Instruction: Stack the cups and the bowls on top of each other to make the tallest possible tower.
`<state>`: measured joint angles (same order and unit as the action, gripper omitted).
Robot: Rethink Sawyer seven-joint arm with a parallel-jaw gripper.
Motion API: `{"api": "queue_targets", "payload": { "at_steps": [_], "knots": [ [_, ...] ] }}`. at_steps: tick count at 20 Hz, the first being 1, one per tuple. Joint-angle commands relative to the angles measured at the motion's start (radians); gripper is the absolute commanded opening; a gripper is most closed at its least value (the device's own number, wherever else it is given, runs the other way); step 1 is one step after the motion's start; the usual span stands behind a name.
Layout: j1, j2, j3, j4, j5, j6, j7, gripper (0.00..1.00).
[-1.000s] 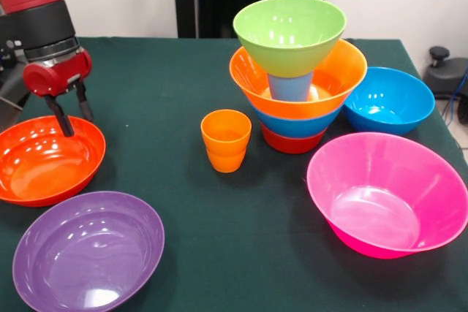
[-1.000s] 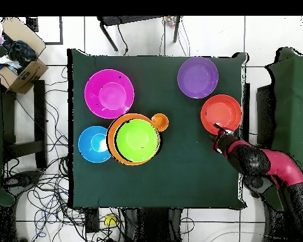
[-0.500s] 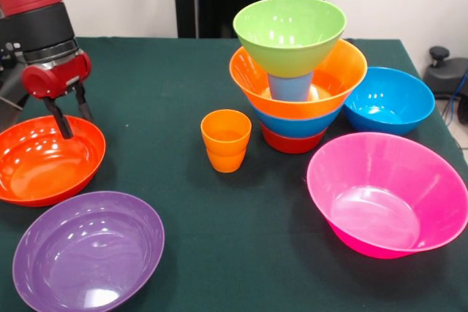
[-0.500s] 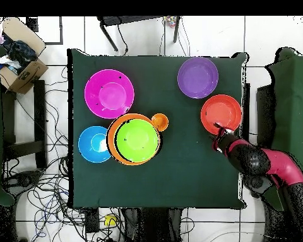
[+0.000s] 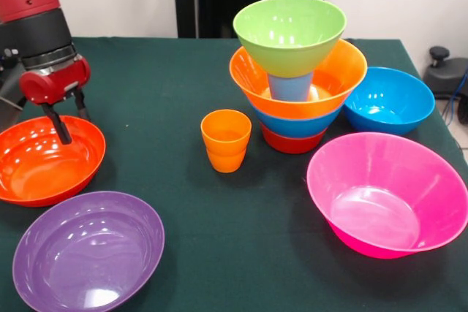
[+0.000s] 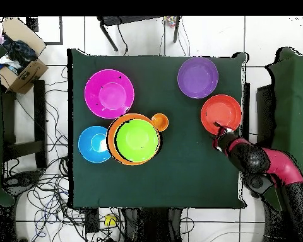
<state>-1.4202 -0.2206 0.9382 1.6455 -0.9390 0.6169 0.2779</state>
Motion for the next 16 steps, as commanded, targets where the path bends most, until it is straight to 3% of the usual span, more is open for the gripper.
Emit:
{"api": "queue_targets", "payload": {
  "at_steps": [1,9,10,16],
  "knots": [
    [0.033,0.059,-0.011,-0.083,-0.020,0.046,-0.245,1.00],
    [0.029,0.075,0.000,-0.094,-0.015,0.058,-0.274,1.00],
    [0.026,0.084,0.000,-0.102,0.007,0.081,-0.265,0.00],
    [0.014,0.103,0.027,-0.121,0.044,0.079,-0.261,0.00]
  ]
}}
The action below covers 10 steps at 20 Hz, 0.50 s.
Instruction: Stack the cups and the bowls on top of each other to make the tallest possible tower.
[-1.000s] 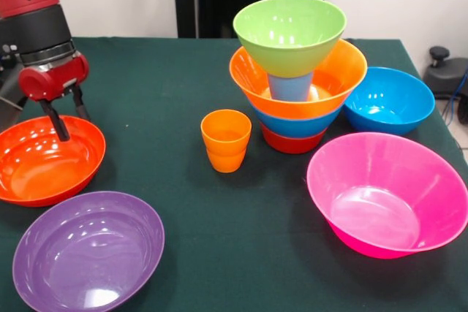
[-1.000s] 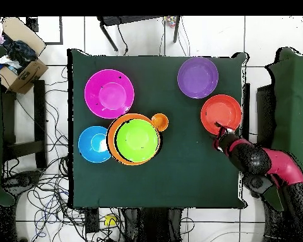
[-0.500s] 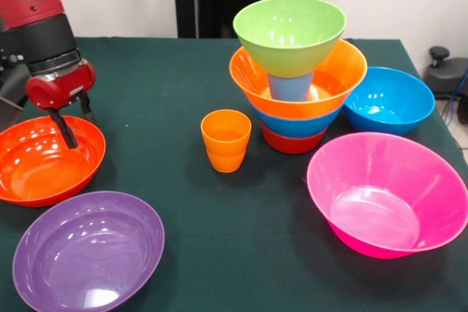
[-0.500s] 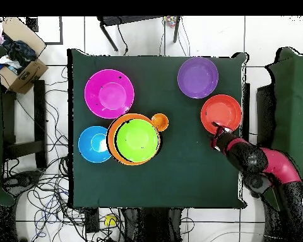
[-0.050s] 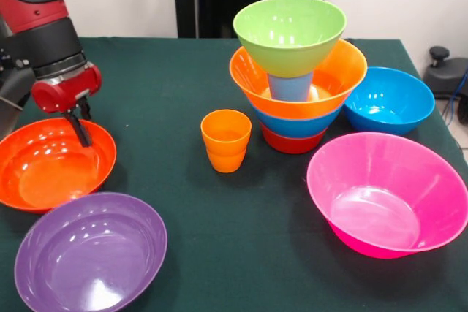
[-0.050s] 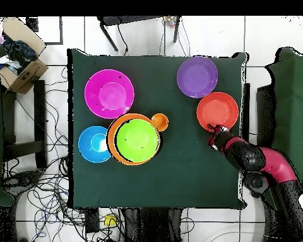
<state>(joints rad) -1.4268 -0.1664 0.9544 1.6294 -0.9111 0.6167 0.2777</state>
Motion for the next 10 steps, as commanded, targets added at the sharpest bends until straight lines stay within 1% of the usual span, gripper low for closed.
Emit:
{"api": "queue_targets", "payload": {
  "at_steps": [1,6,8,10],
  "knots": [
    [0.013,0.051,0.023,-0.105,0.024,0.076,-0.268,0.00],
    [0.021,0.036,0.006,-0.111,0.017,0.084,-0.275,0.00],
    [0.014,0.025,0.010,-0.095,0.019,0.085,-0.270,0.00],
    [-0.001,-0.005,0.017,-0.064,0.021,0.089,-0.269,0.00]
  ]
}}
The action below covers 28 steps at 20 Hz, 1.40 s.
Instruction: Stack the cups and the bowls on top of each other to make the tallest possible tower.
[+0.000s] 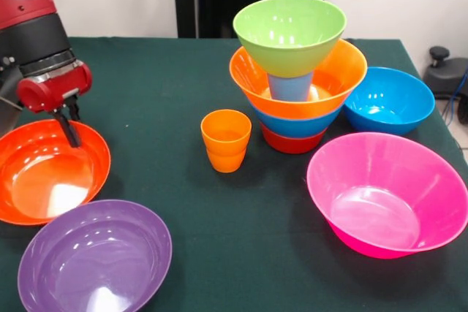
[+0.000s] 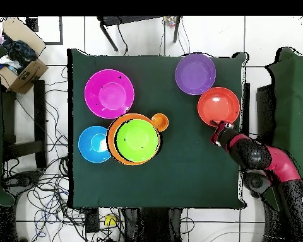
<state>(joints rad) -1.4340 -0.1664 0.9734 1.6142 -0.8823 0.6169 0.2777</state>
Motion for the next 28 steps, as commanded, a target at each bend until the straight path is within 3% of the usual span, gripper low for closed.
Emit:
{"api": "queue_targets", "payload": {
  "at_steps": [1,8,16,19,24,28],
  "knots": [
    [-0.006,-0.027,0.006,-0.025,-0.001,0.089,-0.256,0.00],
    [-0.084,-0.148,0.032,0.126,0.040,0.151,-0.219,0.00],
    [-0.120,-0.326,0.076,0.338,0.058,0.072,-0.026,0.00],
    [-0.107,-0.407,0.085,0.411,0.061,0.000,0.093,0.00],
    [-0.079,-0.475,0.108,0.511,0.070,-0.098,0.197,0.00],
    [-0.021,-0.585,0.099,0.569,0.066,-0.189,0.293,0.00]
  ]
}}
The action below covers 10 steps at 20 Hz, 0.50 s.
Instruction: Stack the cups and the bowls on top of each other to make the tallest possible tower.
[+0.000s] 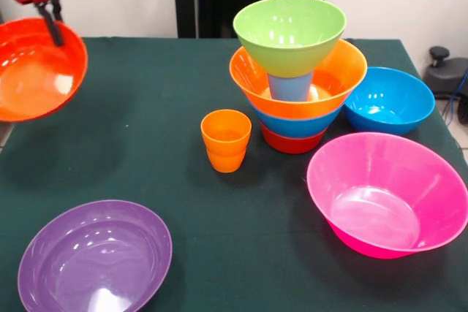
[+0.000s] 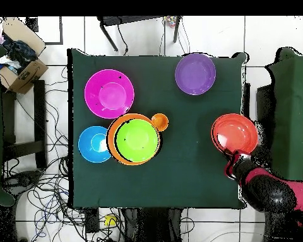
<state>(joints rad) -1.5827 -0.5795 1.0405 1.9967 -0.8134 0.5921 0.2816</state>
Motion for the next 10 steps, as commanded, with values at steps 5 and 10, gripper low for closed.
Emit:
{"api": "queue_targets", "payload": {
  "at_steps": [5,10],
  "knots": [
    [0.182,-0.260,0.025,0.240,0.047,-0.260,0.359,0.00],
    [0.171,-0.307,0.059,0.260,0.123,-0.310,0.353,0.00]
  ]
}}
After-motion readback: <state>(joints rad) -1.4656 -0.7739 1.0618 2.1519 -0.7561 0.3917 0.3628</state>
